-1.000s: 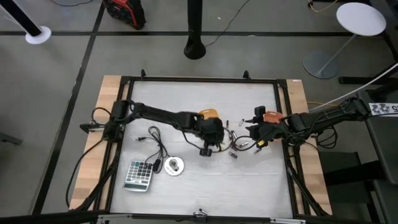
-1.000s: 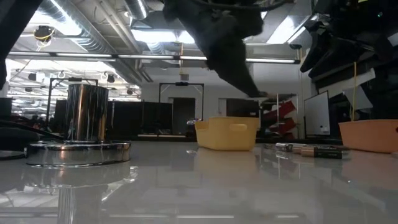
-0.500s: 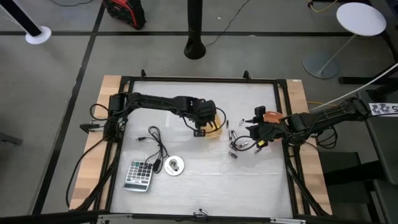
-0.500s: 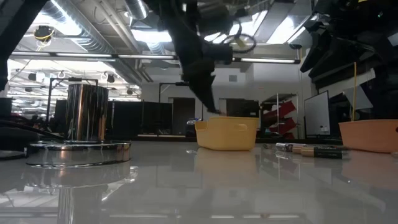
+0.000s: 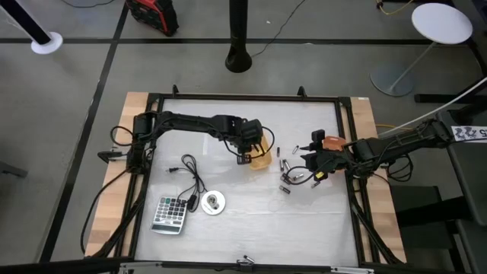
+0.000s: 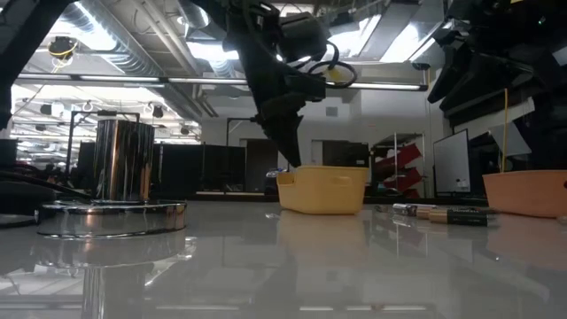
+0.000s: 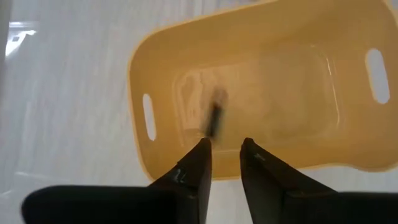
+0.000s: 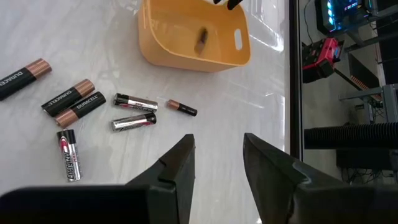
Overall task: Sort batteries
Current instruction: Put the black battery into the yellow bin, then put the silver battery into the orange bin
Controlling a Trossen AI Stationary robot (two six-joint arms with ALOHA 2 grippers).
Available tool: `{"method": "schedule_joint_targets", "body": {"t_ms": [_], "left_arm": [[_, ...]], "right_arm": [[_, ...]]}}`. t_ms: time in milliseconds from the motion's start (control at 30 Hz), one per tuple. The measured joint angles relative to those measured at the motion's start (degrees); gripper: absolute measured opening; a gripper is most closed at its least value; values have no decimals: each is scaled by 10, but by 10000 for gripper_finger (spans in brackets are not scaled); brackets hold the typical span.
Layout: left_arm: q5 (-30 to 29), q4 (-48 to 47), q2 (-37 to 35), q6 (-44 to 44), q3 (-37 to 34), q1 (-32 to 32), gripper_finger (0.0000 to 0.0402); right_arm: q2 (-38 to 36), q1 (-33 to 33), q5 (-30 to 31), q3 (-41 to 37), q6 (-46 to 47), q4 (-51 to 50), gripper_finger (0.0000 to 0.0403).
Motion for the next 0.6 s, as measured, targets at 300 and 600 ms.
{"method": "schedule_joint_targets", "body": {"t_ms": [300, 600], "left_arm": [[1, -28, -4, -27, 26, -1, 104], [7, -45, -89, -38, 29, -12, 93]], "right_arm": [[0, -3, -2, 0, -64, 26, 131], [6, -135, -165, 0, -109, 53, 131]]}}
